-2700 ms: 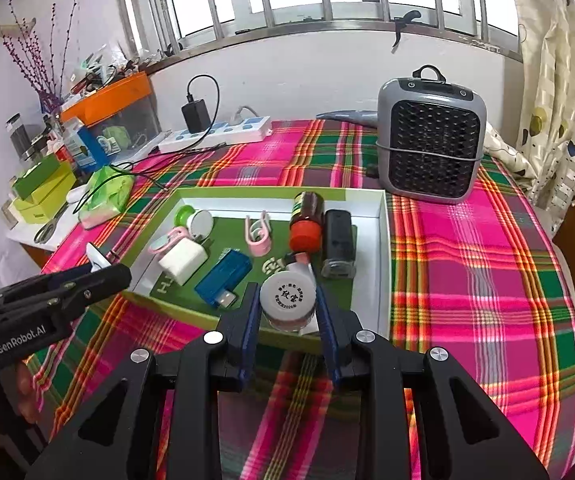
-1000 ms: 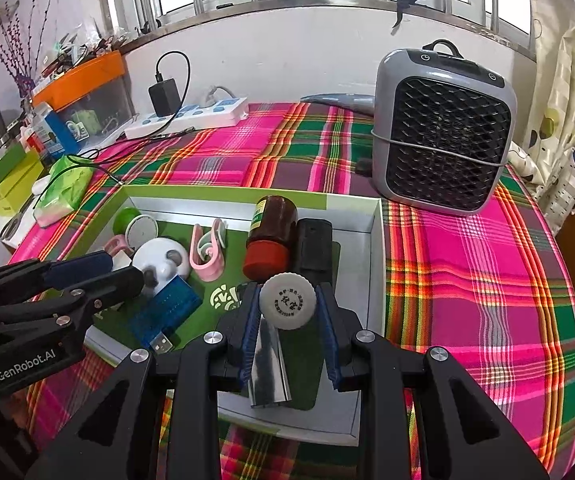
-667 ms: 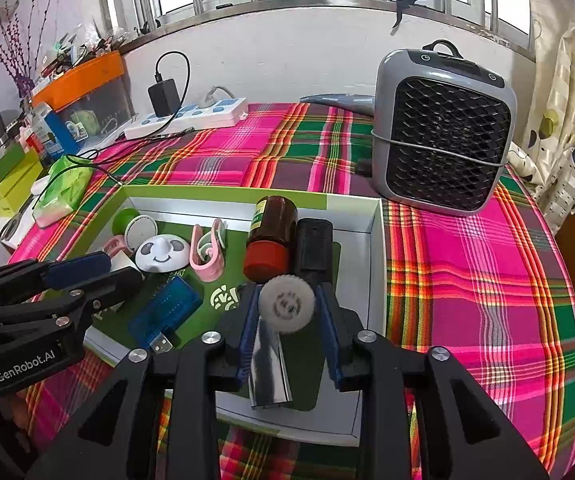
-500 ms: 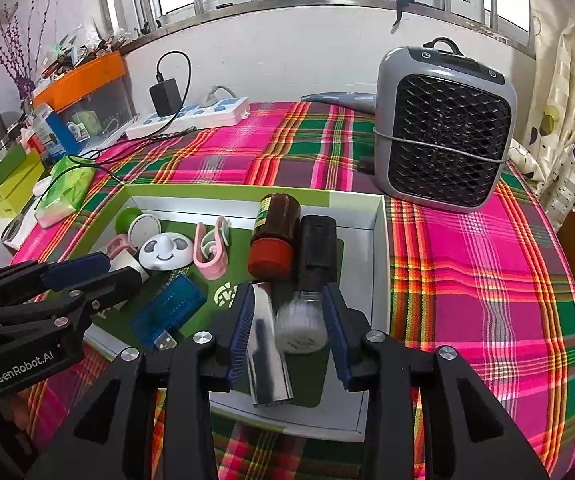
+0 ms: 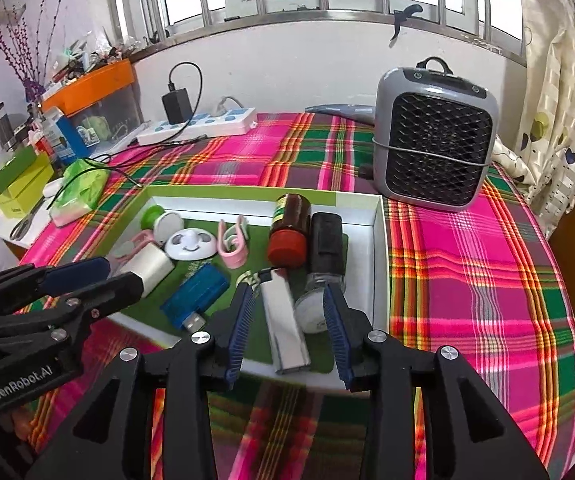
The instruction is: Organize rigid objects
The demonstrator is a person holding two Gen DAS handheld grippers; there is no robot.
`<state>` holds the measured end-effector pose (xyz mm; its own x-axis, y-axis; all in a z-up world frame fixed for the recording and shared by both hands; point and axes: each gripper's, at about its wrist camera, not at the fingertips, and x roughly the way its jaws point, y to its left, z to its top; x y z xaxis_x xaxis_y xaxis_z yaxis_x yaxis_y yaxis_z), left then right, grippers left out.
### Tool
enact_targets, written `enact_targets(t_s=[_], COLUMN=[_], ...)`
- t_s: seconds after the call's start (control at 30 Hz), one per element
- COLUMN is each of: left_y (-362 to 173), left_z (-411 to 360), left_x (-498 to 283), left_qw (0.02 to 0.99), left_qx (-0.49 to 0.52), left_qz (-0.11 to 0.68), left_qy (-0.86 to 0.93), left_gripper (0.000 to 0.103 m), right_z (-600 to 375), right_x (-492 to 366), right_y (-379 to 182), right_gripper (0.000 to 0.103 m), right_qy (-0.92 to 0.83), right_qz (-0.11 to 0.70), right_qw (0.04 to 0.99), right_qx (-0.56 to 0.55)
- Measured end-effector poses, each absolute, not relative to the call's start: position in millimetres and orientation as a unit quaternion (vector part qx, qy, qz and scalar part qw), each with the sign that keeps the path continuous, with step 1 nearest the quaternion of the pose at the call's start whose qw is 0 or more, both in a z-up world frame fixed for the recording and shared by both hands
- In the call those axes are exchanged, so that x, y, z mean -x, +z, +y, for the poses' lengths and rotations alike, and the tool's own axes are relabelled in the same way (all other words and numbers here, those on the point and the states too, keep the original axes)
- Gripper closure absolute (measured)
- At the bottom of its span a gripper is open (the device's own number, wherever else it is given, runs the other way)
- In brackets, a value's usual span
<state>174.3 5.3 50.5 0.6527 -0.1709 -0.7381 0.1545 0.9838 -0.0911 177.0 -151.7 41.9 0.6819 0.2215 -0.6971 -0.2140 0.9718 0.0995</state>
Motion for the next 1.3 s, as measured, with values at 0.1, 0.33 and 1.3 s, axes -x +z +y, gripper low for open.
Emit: enact_targets(t_s=[0.1,0.33,1.3], left_y=[50.1,41.8,3.4], left_z=[5.7,5.8,-2.9], left_x=[-160.8,-136.5,-98.3], left_qw=[0.910,0.910,0.898], left_qx=[0.008,-0.002,-0.018], left_qz=[0.405,0.410,0.438], left_qy=[-0.083,-0.067,-0.031], left_gripper=[0.059,0.059,0.059], right_z=[-149.4,-143.3,-149.5], right_x=[-164.9,-137.4,-93.3], right_y=[44.7,39.7,5.8], right_gripper=[0.064,0.064,0.055], right_qy=[0.115,0.109,0.050], right_qz=[0.380,0.389,0.434], right_qw=[0.918,0.915,0.900], right_qx=[-0.004,-0.001,0.008])
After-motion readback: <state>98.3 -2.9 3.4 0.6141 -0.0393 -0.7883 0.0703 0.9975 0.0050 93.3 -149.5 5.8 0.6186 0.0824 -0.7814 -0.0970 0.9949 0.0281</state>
